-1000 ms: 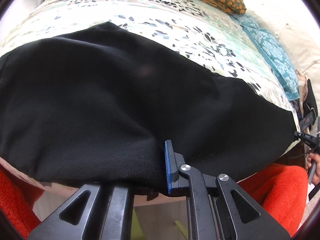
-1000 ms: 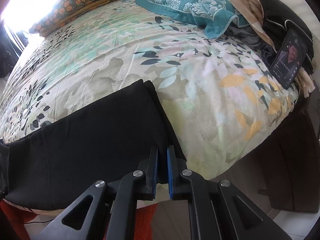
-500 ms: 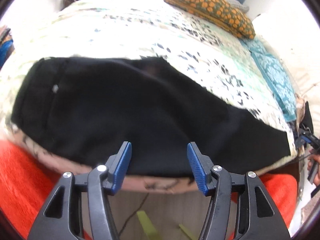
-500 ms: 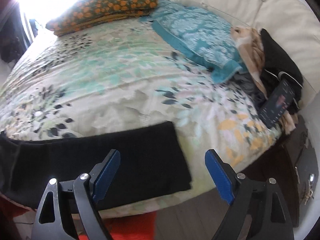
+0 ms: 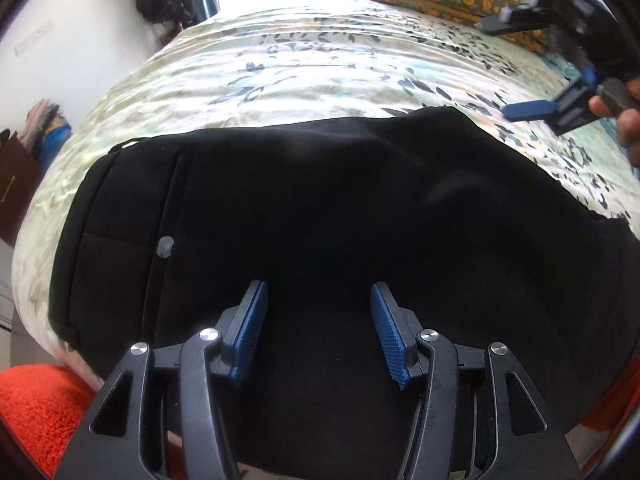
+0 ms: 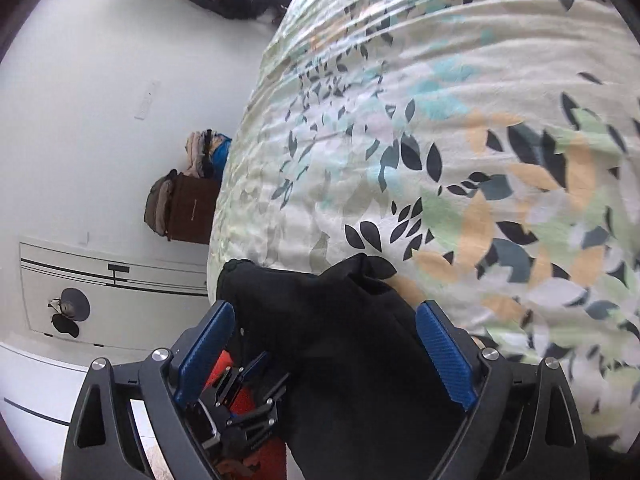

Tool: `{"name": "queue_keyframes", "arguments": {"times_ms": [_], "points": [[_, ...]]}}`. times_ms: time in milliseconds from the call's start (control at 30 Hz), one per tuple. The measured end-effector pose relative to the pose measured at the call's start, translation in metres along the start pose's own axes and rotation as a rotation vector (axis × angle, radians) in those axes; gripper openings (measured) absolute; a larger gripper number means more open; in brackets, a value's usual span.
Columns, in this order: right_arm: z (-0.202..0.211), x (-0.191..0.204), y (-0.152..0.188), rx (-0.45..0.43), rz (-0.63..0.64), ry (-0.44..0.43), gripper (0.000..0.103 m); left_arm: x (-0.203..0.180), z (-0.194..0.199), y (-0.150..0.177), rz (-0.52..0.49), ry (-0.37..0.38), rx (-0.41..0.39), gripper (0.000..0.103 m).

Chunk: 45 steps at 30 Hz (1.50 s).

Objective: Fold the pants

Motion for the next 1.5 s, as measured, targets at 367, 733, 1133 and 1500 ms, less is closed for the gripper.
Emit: {"name": "queue_keyframes", "arguments": {"times_ms": [367,733,1133,1500], "points": [[-0.102,0.018,0.011,0.346,-0.005,-0.11,0.095,-0.008,-0.006,-0.003,-0.019,-0.007,-0.017,0.061],[0.073,-0.025,-0.038,-0.225,0.183,0.262,0.095,-0.027,0.043,-0.038,-0.014,0.134,-0.125,0.063],[0.174,-0.206,0.151,-0.182,0.301,0.898,0.102,-0.077,-0.073,-0.09,-0.03,0.07,-0.048,0.037],[0.214,-0.155,0.141,-0.465,0.128,0.765,0.102,-0.052,0.023,-0.057,-0.057,0.1,-0.054,0.073]]}}
Point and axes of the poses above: each gripper's, at about its wrist camera, not at the fingertips, and z roughly against the way its jaws point, x to its left, y to its underside, the point moved 10 cm from there along -z, roughly the way its jaws point, and after that the axes turned 7 degrees about -x, right-handed, at the moved point
